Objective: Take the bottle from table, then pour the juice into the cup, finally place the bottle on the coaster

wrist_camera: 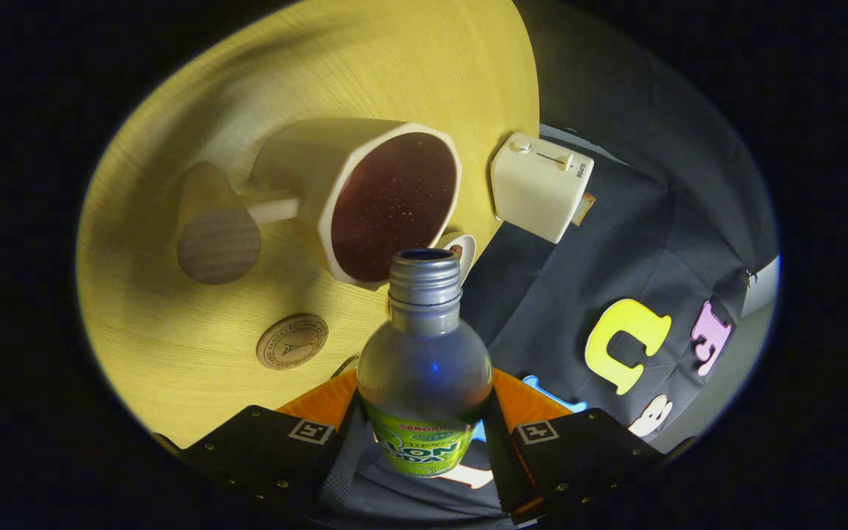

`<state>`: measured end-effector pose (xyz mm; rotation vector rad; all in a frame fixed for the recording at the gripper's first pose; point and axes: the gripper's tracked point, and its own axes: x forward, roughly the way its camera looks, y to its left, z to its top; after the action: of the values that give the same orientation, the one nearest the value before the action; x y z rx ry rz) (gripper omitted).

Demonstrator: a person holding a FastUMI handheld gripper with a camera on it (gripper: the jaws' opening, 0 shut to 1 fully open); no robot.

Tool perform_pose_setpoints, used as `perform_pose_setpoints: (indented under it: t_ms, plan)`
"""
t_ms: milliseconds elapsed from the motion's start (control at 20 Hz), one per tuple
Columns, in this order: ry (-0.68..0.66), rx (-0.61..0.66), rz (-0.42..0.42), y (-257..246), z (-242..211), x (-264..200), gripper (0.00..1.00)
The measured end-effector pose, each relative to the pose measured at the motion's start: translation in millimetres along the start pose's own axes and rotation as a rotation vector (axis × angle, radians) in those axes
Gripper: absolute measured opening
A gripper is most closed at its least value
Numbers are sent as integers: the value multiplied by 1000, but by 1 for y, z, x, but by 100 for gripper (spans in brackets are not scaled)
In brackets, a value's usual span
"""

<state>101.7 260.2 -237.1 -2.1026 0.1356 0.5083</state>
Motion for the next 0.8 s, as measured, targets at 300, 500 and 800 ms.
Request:
perform_pose_setpoints:
  t_ms: [300, 500, 800]
  plan:
    - [-19, 120, 25, 11, -2, 5, 76]
    - [-38, 216, 50, 19, 1, 7, 75]
    - [-65, 331, 71, 22, 2, 6, 75]
